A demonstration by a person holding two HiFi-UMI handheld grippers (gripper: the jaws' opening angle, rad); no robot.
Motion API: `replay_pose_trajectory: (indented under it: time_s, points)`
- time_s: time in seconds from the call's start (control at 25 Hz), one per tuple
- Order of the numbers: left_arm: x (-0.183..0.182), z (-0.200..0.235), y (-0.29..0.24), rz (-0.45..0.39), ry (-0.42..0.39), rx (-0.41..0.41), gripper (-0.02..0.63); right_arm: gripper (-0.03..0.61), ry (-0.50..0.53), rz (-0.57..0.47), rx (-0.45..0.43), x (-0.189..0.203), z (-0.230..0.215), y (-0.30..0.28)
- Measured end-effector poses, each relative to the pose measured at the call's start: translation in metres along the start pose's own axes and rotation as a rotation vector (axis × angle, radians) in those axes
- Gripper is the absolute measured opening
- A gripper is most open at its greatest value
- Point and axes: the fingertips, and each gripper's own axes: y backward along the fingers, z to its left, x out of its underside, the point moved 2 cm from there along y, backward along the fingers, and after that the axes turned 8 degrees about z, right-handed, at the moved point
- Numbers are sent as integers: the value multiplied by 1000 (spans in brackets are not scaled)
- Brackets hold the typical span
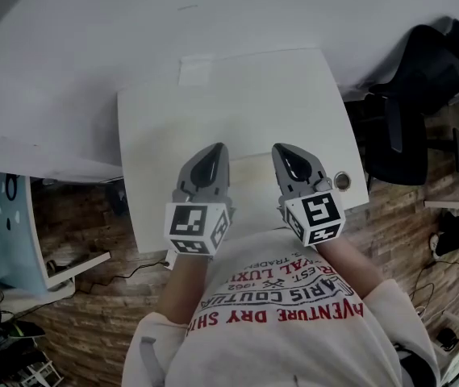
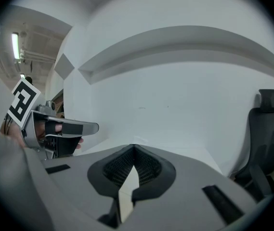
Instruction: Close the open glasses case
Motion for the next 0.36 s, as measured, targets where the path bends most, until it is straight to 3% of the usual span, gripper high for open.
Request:
replay_pose_trajectory:
  time_s: [0.36]
  points:
    - [7,2,0,14,13,-4,-2,12,-7,18,3,6,1,1]
